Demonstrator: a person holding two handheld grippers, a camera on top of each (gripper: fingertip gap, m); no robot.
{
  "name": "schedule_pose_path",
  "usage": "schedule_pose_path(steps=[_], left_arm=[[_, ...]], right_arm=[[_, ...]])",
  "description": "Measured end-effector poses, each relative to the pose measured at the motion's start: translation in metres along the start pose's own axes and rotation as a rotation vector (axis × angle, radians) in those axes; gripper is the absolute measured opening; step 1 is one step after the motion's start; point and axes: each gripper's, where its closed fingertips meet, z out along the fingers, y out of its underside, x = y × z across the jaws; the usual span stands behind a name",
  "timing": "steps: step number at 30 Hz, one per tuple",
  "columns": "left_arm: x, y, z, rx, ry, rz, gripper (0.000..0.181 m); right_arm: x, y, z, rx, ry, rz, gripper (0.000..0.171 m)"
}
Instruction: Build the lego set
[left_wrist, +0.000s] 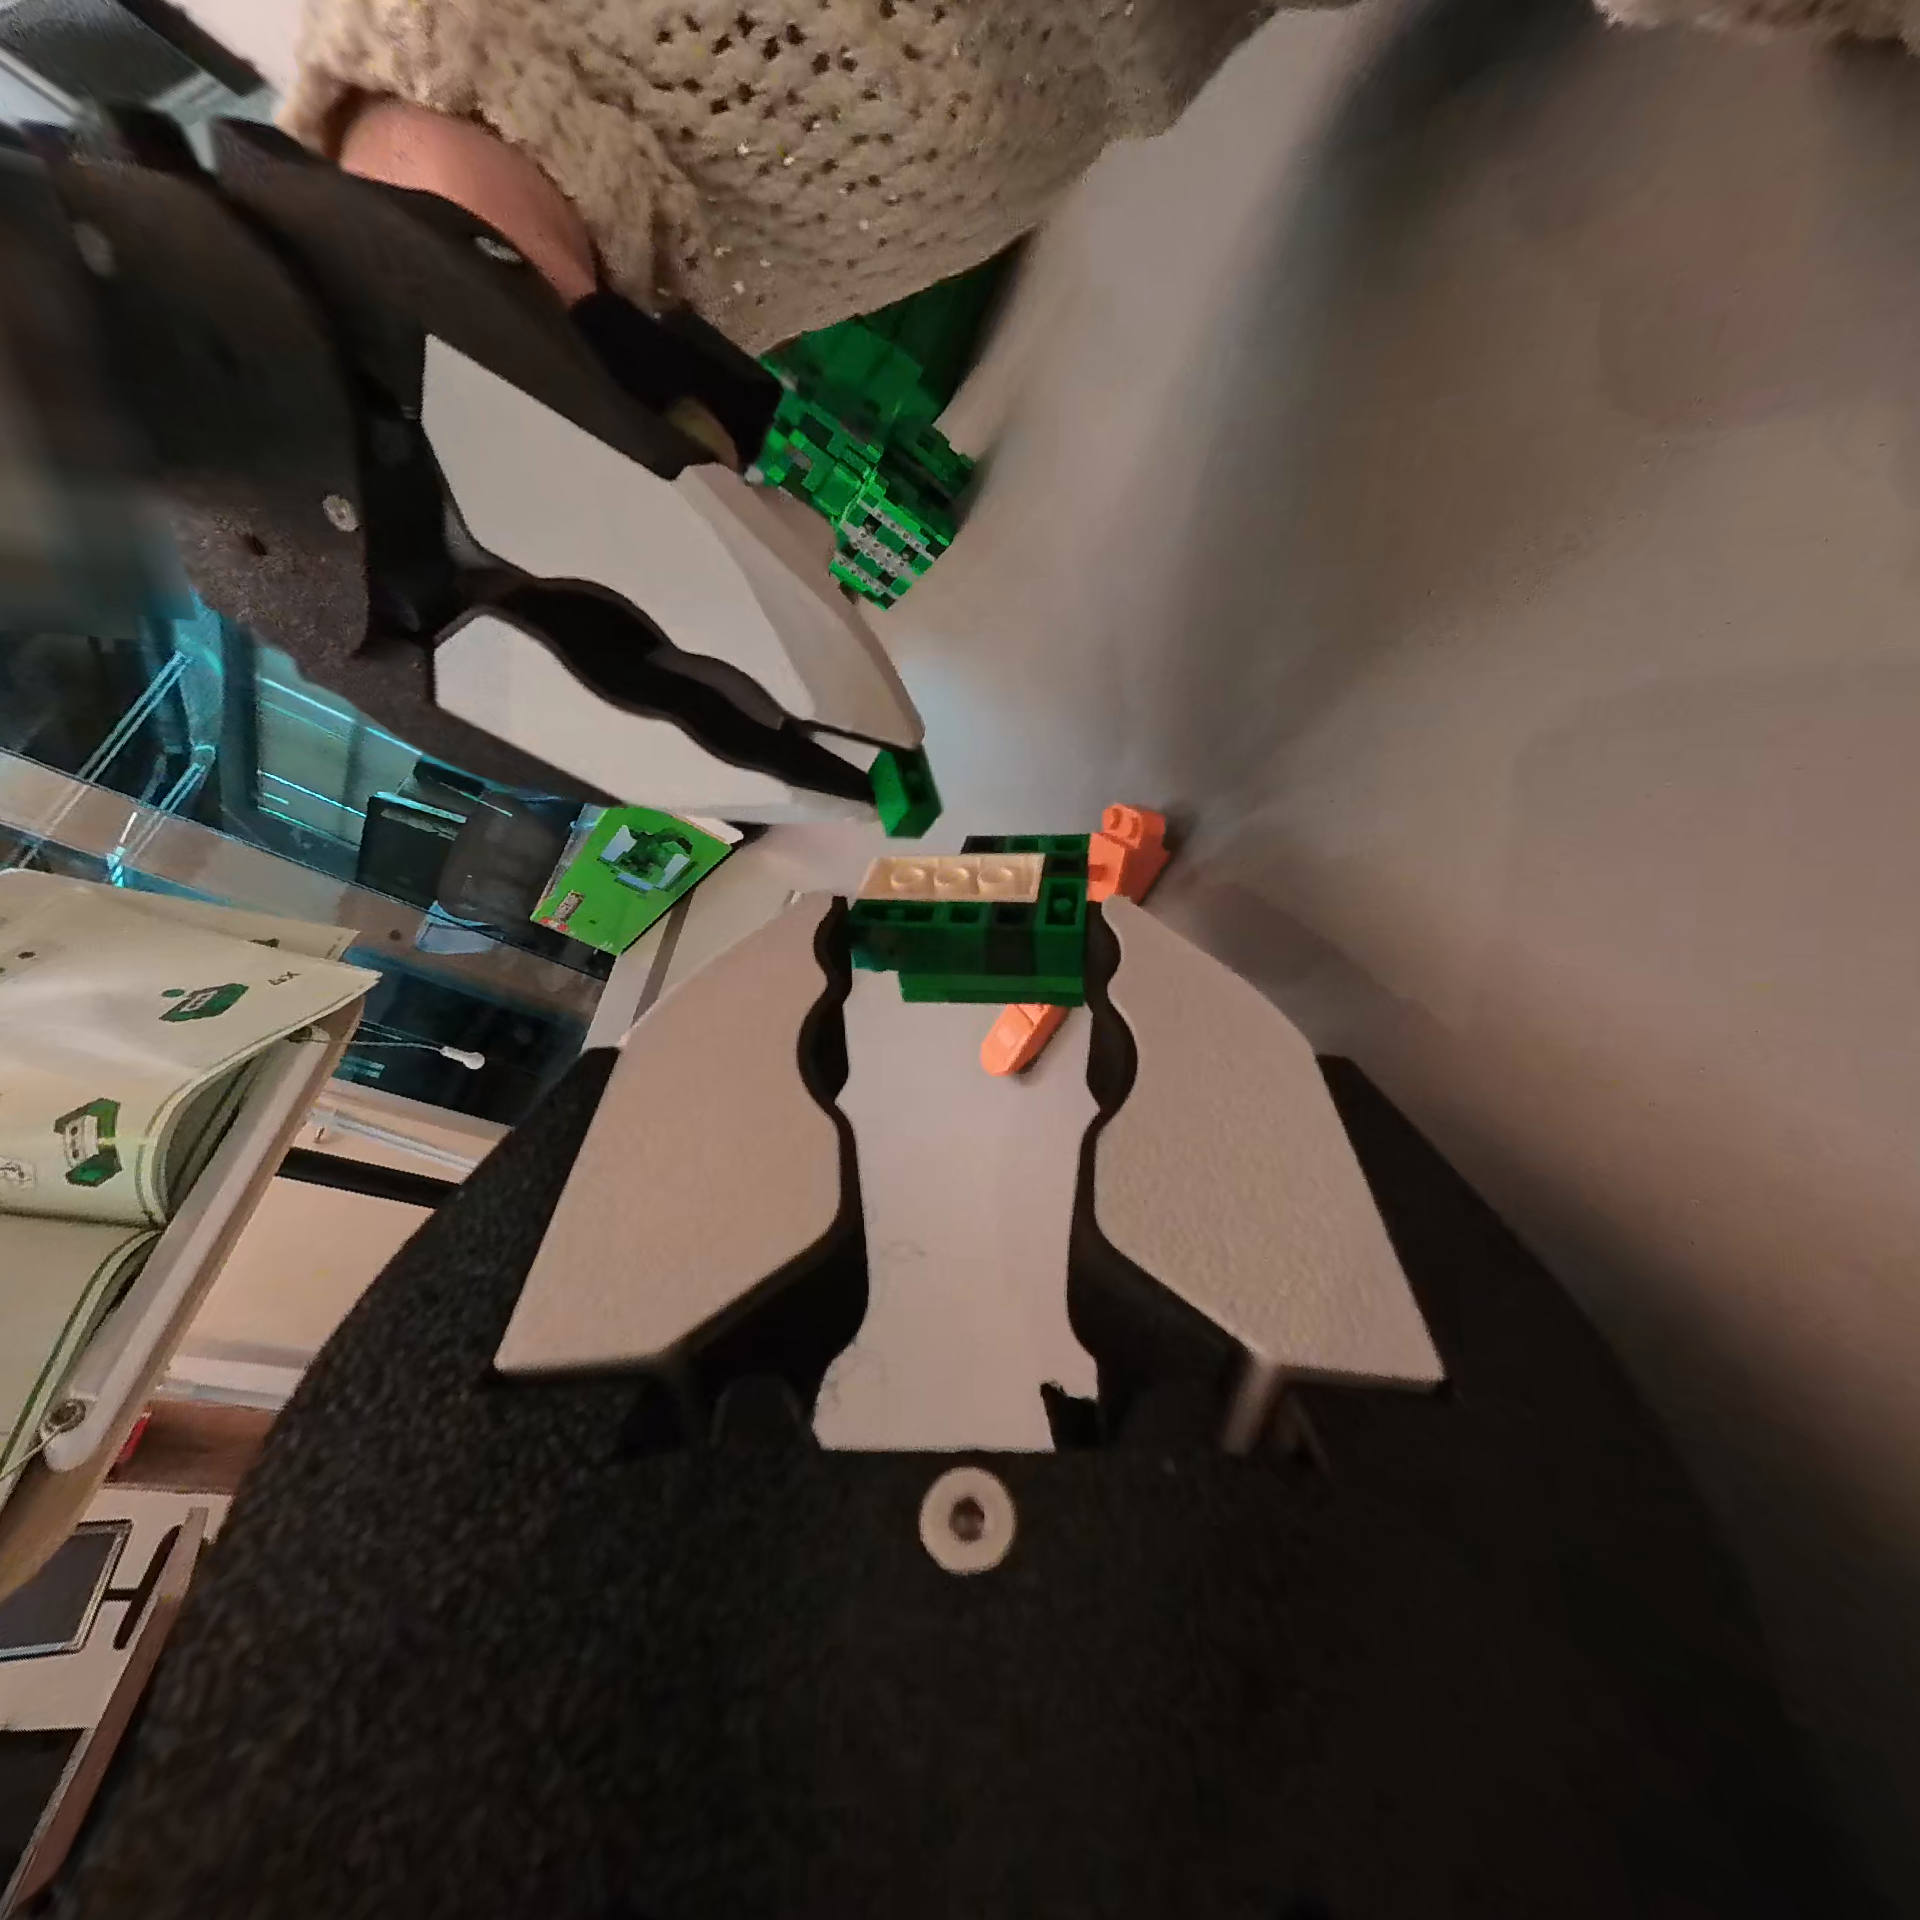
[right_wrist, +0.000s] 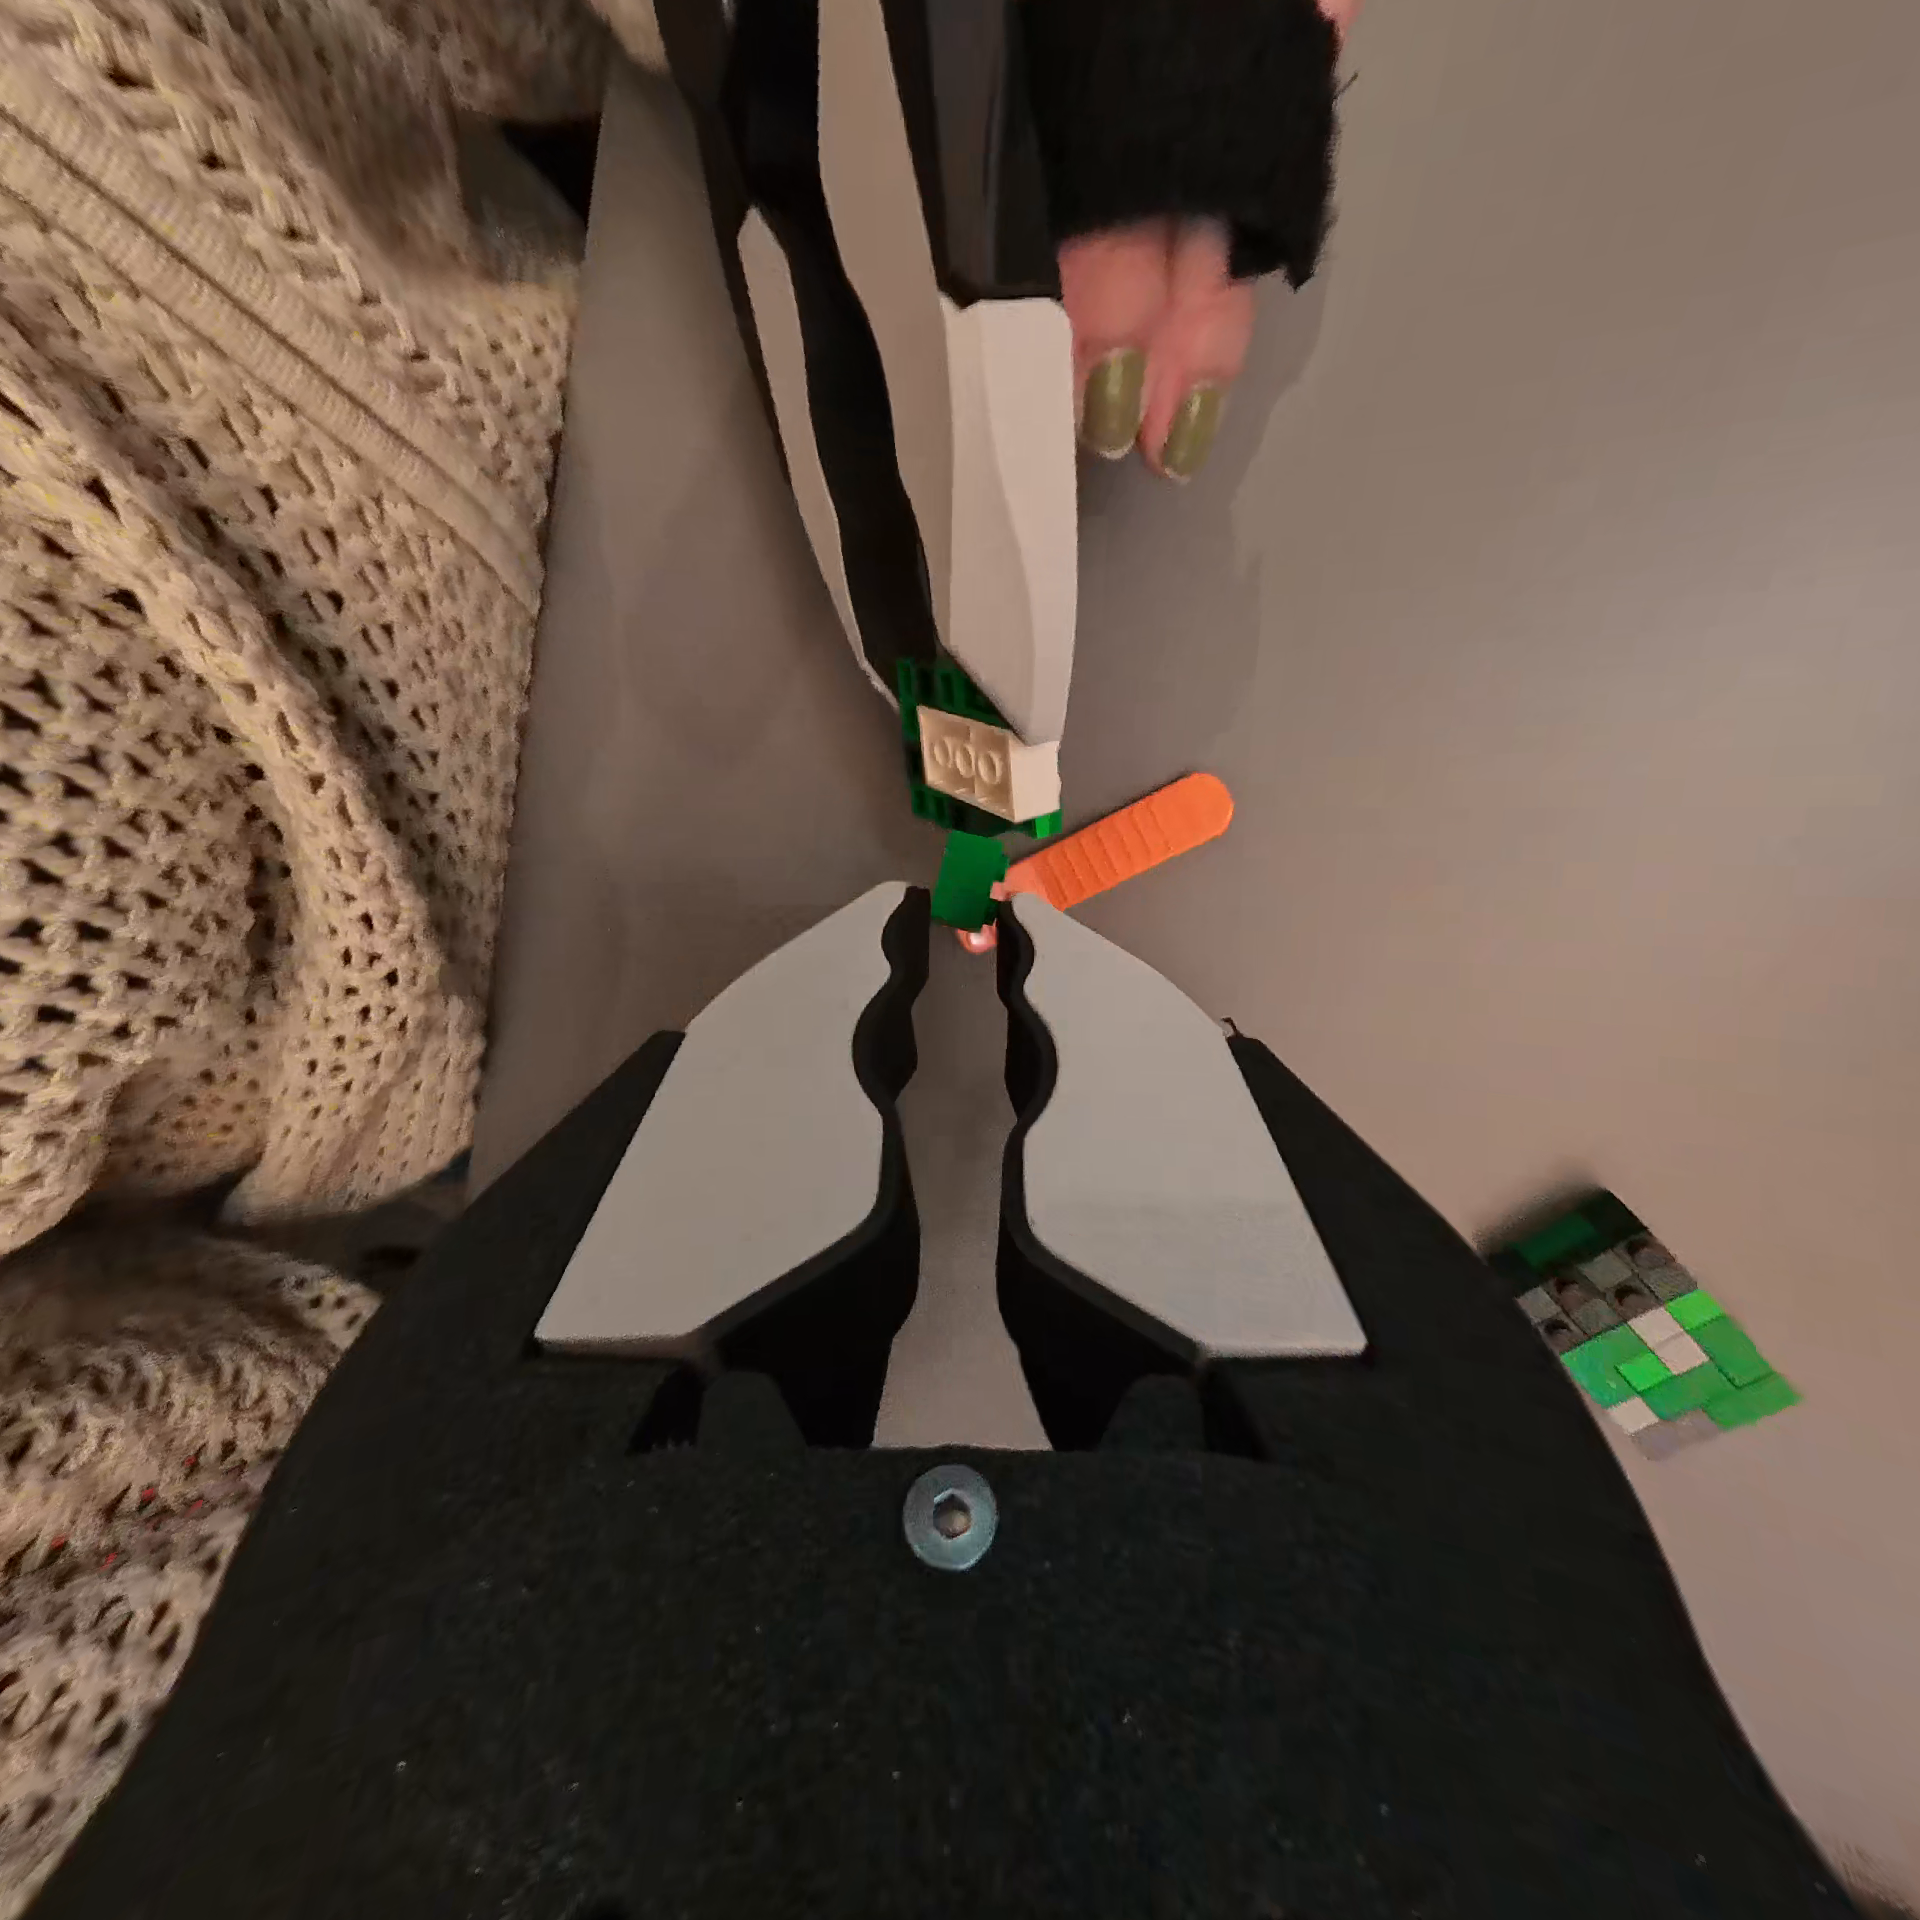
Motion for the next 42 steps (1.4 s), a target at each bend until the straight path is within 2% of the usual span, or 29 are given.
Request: schedule_pose_path(steps=[10,20,26,30,33,35,38,42], left_arm=[[0.003,-0.002,0.001,0.009,0.012,0.001,0.043],[-0.002,-0.004,-0.001,0.024,-0.014,-0.018,0.044],[-0.012,0.006,-0.001,-0.018,-0.060,-0.065,0.044],[-0.022,0.036,-0.001,-0.184,-0.111,-0.110,0.044],[-0.026,0.064,-0.007,-0.327,-0.115,-0.307,0.044],[-0.033,0.076,-0.013,-0.377,-0.140,-0.488,0.044],[-0.030,0.084,-0.017,-0.421,-0.091,-0.731,0.044],[-0.018,0.091,-0.024,-0.500,-0.044,-0.750,0.044]], right_arm=[[0.000,0.005,0.010,-0.232,-0.066,-0.046,0.012],[0.007,-0.001,0.006,-0.186,-0.058,-0.050,0.011],[0.014,0.008,0.007,-0.041,-0.026,0.050,0.011],[0.031,0.003,0.002,0.196,0.110,0.132,0.011],[0.038,0.003,-0.003,0.367,0.188,0.207,0.011],[0.041,0.006,-0.002,0.437,0.240,0.229,0.011],[0.043,0.005,-0.001,0.546,0.312,0.241,0.011],[0.047,-0.009,-0.009,0.757,0.353,0.249,0.011]])
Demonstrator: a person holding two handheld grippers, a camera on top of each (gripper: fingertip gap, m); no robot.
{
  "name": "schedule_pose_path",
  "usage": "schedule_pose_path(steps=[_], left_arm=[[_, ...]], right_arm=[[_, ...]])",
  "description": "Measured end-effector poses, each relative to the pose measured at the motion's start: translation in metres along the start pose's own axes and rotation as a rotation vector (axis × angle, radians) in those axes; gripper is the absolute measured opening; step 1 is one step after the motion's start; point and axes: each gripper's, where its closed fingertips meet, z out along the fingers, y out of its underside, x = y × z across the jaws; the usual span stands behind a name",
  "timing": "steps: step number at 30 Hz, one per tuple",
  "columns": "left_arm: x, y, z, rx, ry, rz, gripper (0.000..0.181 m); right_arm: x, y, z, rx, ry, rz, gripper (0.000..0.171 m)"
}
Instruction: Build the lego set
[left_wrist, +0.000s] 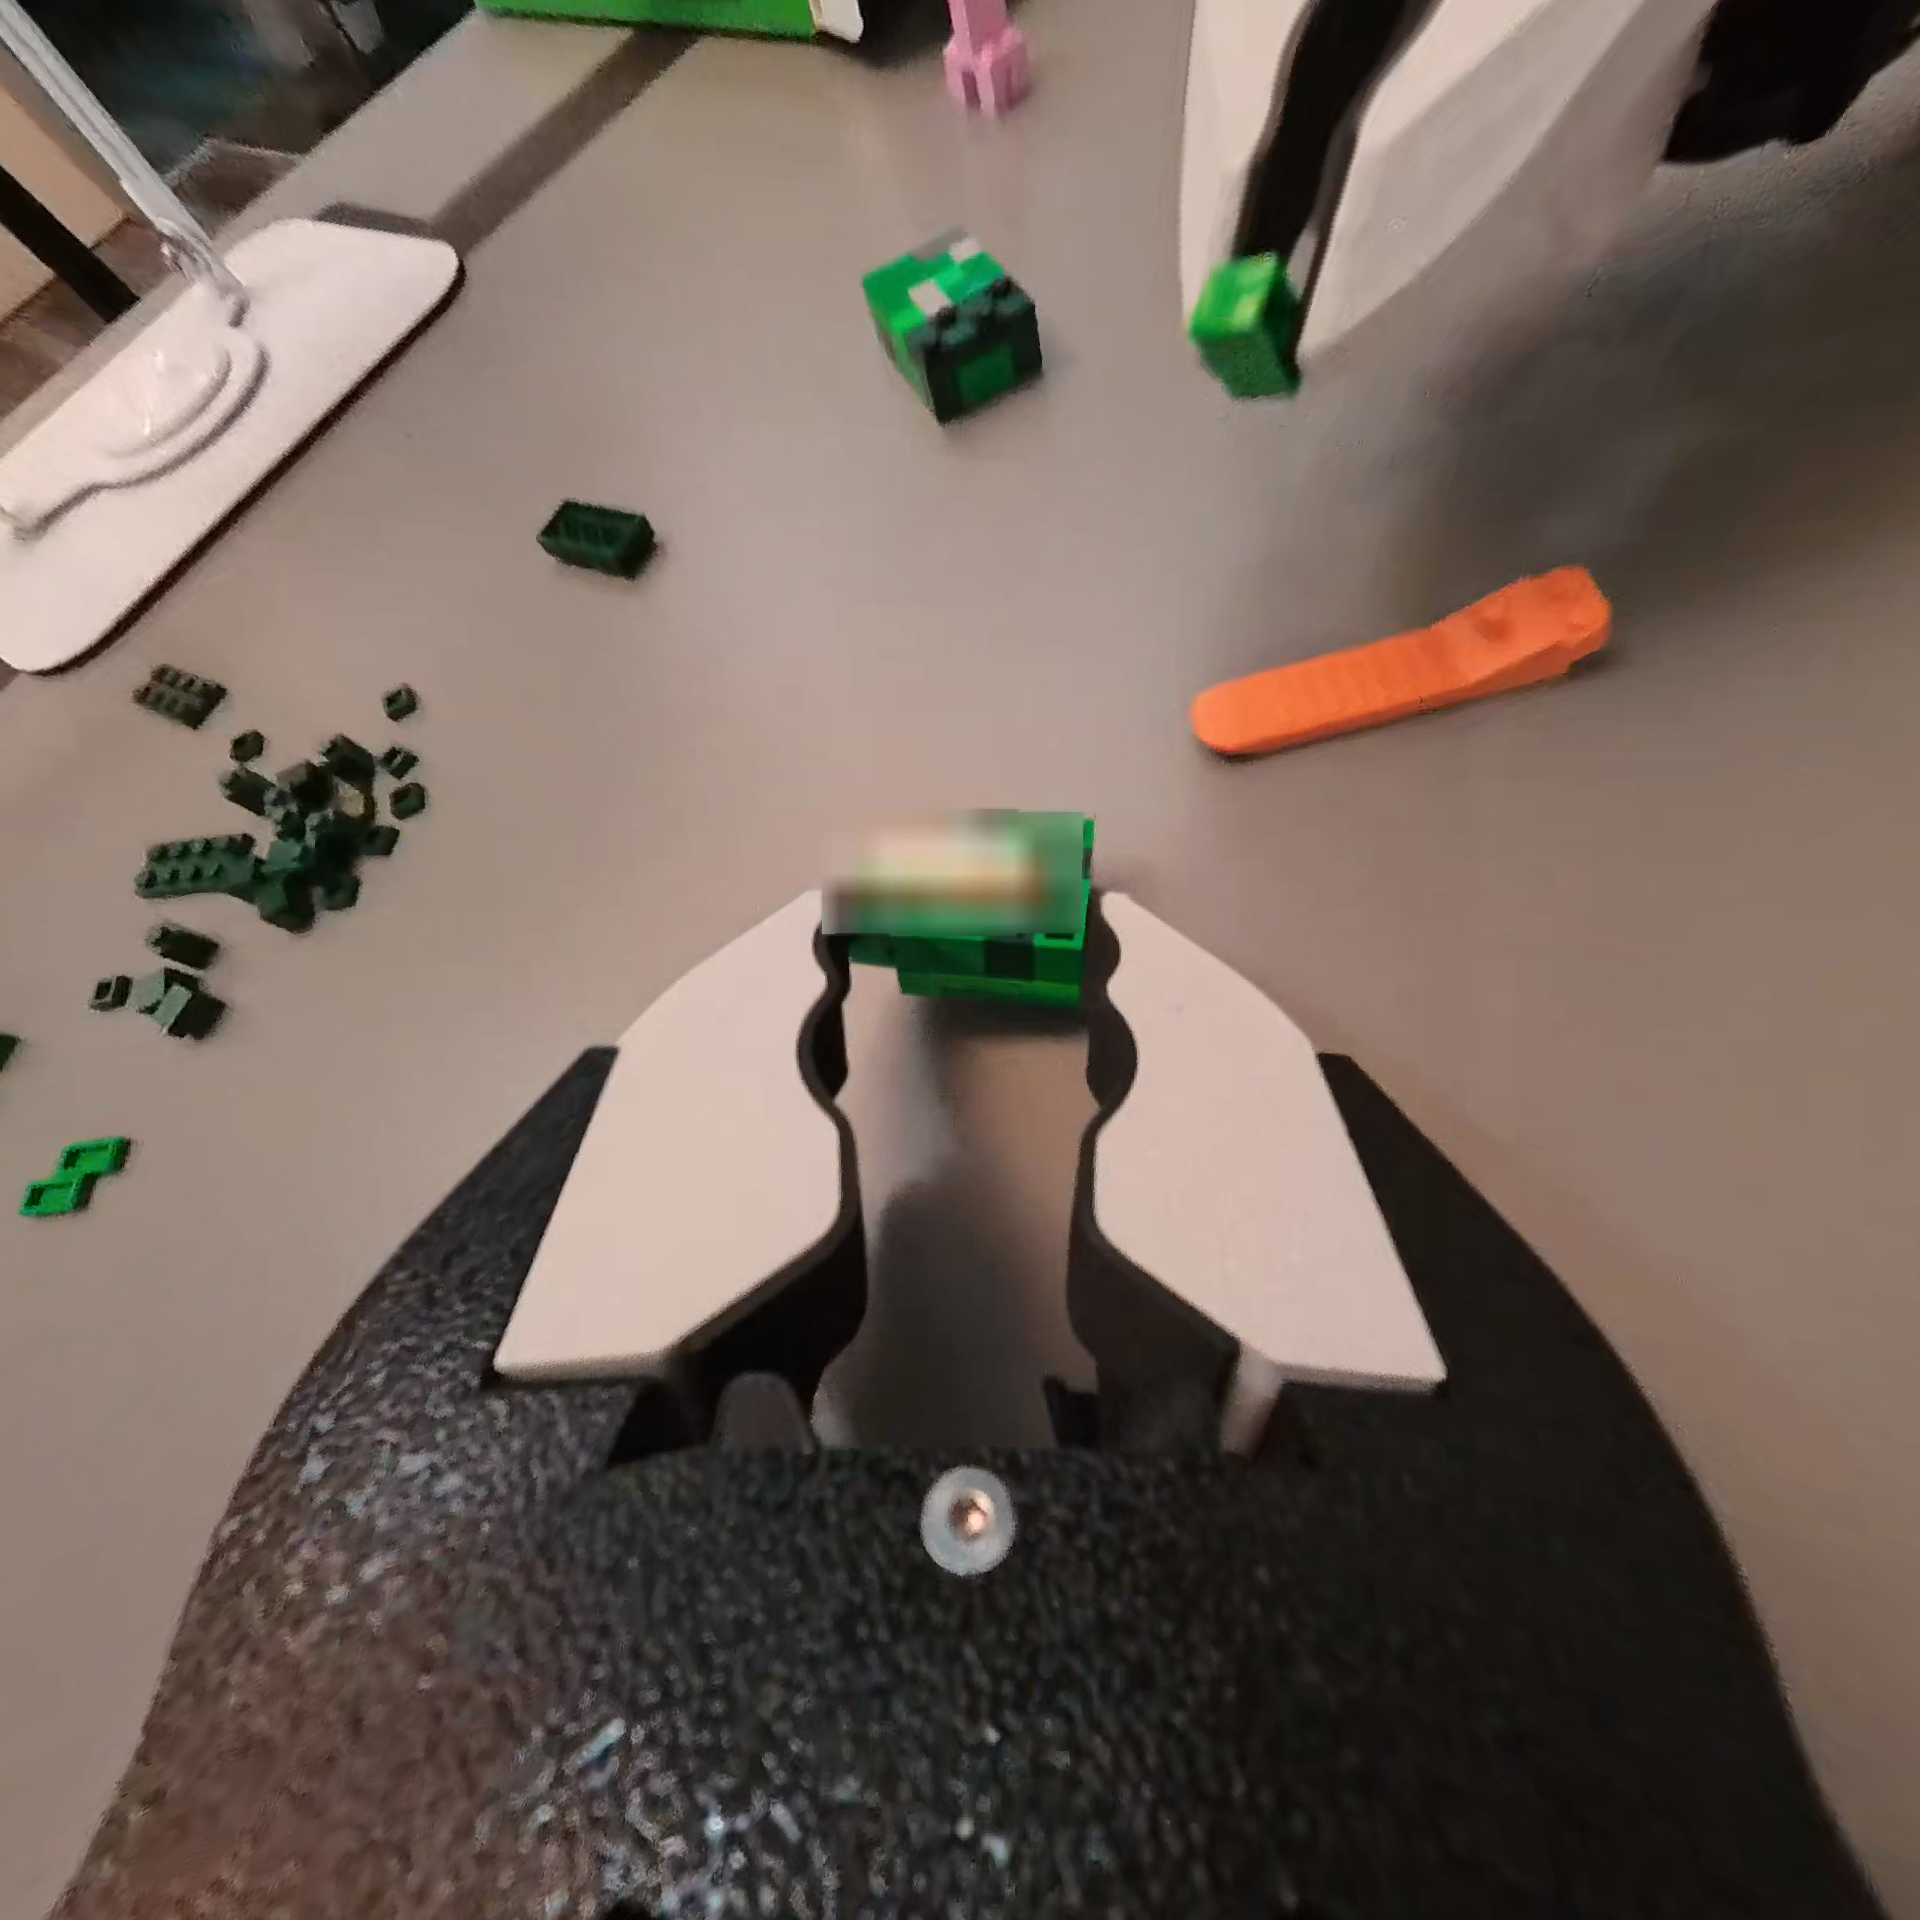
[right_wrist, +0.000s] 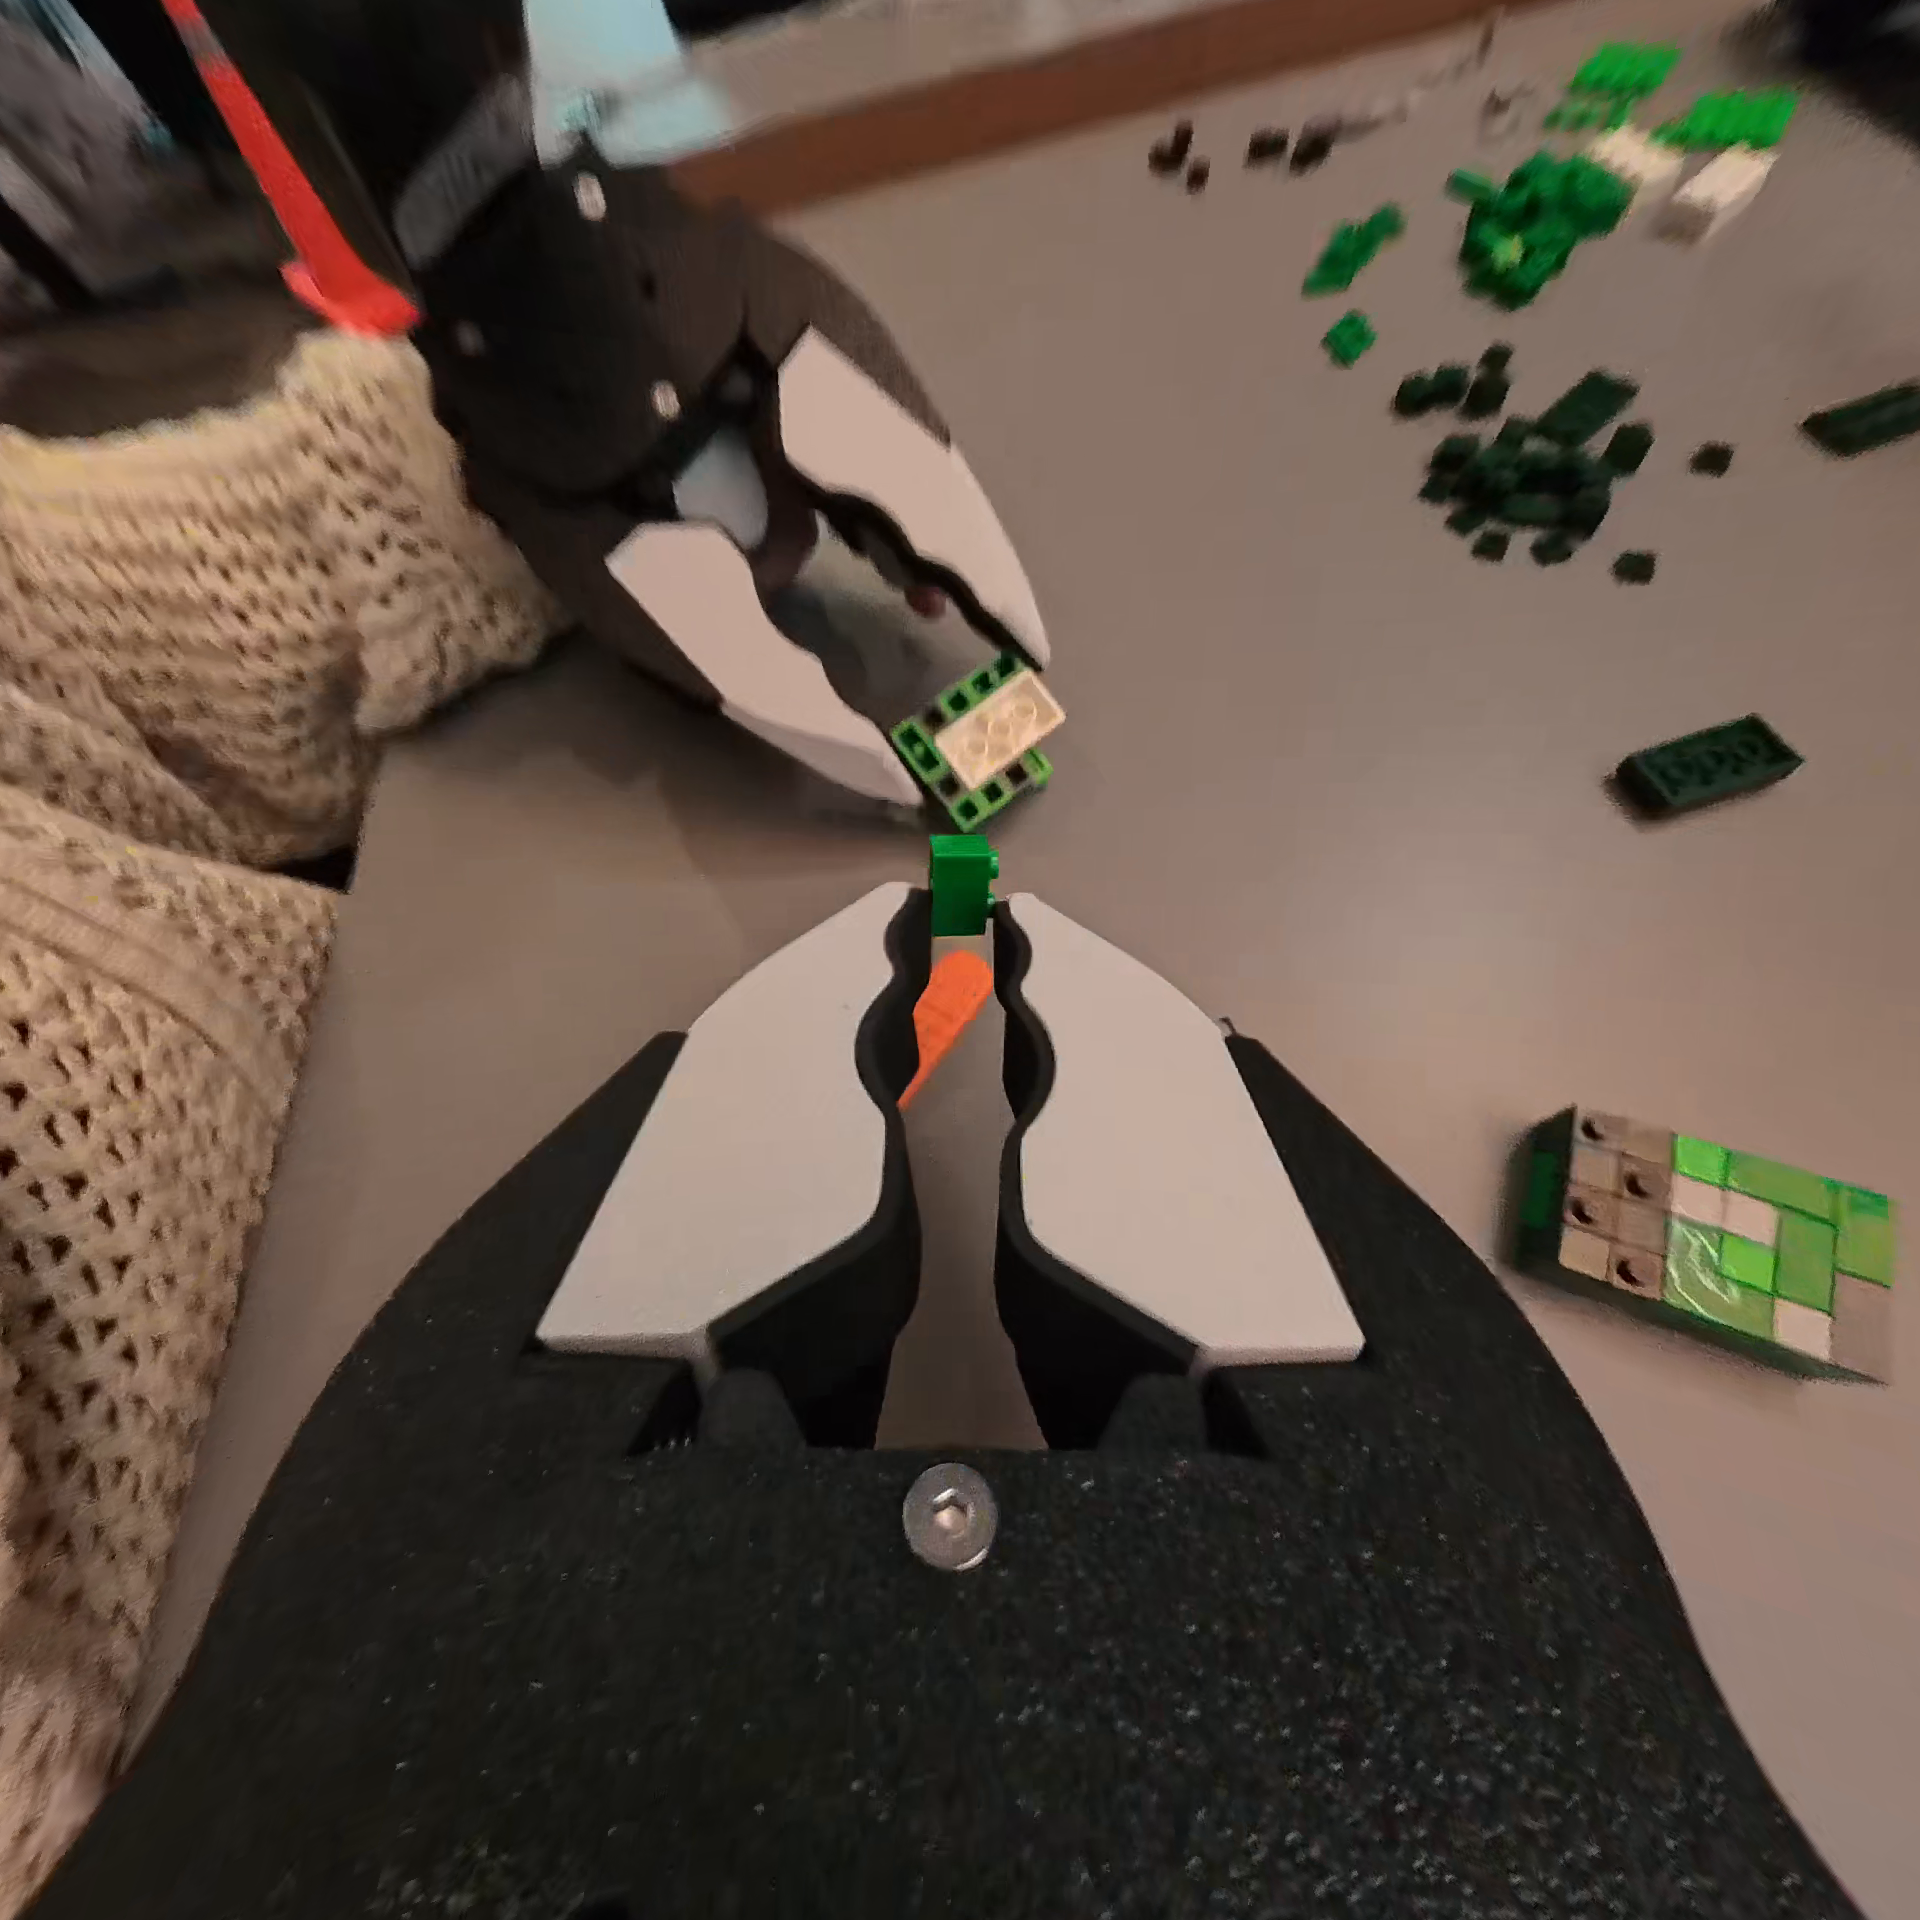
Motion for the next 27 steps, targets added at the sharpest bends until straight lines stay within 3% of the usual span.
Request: schedule_pose_path(steps=[6,10,13,16,20,24,27], left_arm=[[0.001,0.016,-0.006,-0.079,-0.016,-0.052,0.045],[-0.011,-0.002,-0.020,0.024,-0.203,0.033,0.066],[0.021,-0.058,-0.038,0.281,-0.262,0.288,0.050],[0.050,-0.087,-0.042,0.341,-0.317,0.516,0.047],[0.057,-0.102,-0.041,0.377,-0.376,0.570,0.048],[0.064,-0.099,-0.036,0.356,-0.347,0.614,0.022],[0.065,-0.092,-0.030,0.310,-0.307,0.591,0.019]], right_arm=[[-0.013,-0.016,0.003,0.225,-0.127,0.121,0.011],[-0.025,-0.019,0.000,0.309,-0.237,0.237,0.011],[-0.041,-0.025,-0.005,0.360,-0.393,0.352,0.010],[-0.054,-0.029,-0.009,0.374,-0.535,0.441,0.011],[-0.066,-0.027,-0.009,0.344,-0.592,0.437,0.010],[-0.068,-0.028,-0.011,0.348,-0.609,0.444,0.010],[-0.065,-0.022,-0.006,0.317,-0.562,0.406,0.011]])
